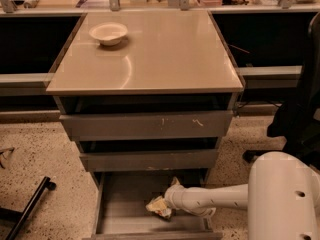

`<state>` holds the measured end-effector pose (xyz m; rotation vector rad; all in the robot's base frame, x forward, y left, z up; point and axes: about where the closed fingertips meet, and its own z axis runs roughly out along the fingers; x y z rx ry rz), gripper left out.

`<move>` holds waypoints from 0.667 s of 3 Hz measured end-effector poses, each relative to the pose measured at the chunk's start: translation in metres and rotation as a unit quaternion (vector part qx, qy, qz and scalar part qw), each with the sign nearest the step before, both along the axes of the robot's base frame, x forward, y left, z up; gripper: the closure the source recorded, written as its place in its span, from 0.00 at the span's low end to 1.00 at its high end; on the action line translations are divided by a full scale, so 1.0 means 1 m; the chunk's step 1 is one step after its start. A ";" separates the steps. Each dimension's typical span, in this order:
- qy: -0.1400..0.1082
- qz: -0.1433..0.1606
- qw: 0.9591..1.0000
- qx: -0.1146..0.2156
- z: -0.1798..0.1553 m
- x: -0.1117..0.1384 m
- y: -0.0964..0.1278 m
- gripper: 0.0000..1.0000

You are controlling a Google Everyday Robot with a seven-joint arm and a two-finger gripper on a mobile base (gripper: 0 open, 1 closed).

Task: Pick 7up can from bottom drawer and place on counter

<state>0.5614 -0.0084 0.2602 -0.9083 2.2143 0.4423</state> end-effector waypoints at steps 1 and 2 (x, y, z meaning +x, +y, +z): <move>0.010 0.005 1.000 -0.019 -0.021 0.000 0.003 0.00; 0.032 0.007 0.999 -0.033 -0.054 -0.012 0.003 0.00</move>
Offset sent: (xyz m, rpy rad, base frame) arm -0.0290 0.0006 -0.0946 -0.1000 0.1186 0.0167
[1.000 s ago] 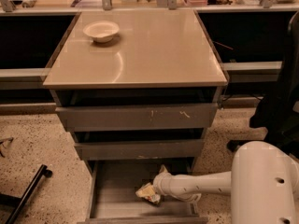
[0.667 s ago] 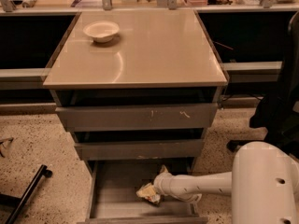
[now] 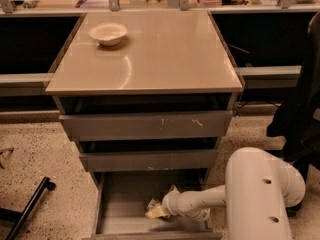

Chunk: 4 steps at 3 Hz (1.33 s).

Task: Pick 7up can from bottom drawer and place on counter

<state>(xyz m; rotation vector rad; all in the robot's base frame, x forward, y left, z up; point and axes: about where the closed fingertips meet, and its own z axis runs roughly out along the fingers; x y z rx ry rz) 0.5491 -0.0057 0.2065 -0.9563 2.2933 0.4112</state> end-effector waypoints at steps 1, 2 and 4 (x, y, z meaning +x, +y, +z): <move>0.015 -0.001 1.000 -0.005 -0.015 -0.020 0.001 0.00; 0.030 0.002 1.000 -0.001 -0.030 -0.036 0.002 0.00; 0.050 0.039 0.998 0.004 -0.061 -0.030 0.029 0.00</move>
Offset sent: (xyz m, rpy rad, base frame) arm -0.0542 0.0009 -0.0461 0.0090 0.0950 0.0095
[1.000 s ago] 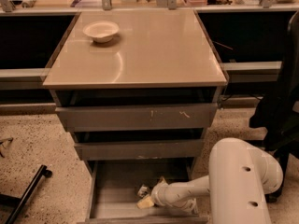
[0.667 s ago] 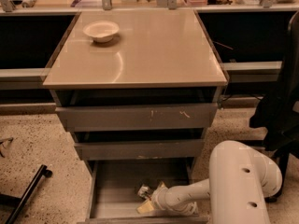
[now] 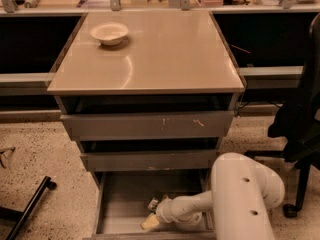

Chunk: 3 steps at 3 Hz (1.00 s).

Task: Pick 7up can from bottom drawer and place on counter

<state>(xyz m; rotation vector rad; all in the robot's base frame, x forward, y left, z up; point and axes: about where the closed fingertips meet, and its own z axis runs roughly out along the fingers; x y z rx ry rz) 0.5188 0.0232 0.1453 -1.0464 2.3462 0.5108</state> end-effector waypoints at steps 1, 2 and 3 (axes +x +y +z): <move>-0.009 0.023 1.000 0.000 -0.005 0.017 0.022 0.00; -0.017 0.028 0.999 -0.006 -0.009 0.026 0.025 0.00; -0.035 0.016 0.999 -0.022 -0.007 0.039 0.008 0.00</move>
Offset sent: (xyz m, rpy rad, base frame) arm 0.0391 0.0242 -0.0132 -0.0301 -0.0590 0.0600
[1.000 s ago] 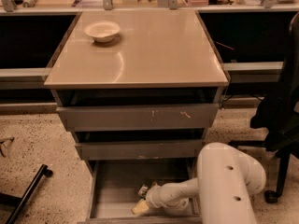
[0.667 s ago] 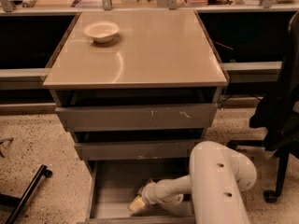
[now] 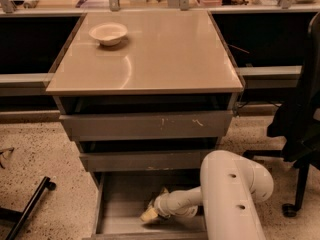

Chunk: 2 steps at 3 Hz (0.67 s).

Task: Pick 7up can from bottom drawer and place on counter

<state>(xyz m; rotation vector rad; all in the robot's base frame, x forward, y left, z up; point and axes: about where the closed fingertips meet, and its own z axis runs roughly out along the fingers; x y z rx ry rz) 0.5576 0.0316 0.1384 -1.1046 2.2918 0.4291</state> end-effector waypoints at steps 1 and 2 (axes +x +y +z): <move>-0.027 -0.018 0.999 -0.015 0.012 0.018 -0.023 0.00; -0.030 -0.027 0.999 -0.021 0.012 0.024 -0.037 0.00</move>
Offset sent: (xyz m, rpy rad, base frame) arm 0.0308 -0.0560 0.0115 -0.0557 -0.0649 -0.0743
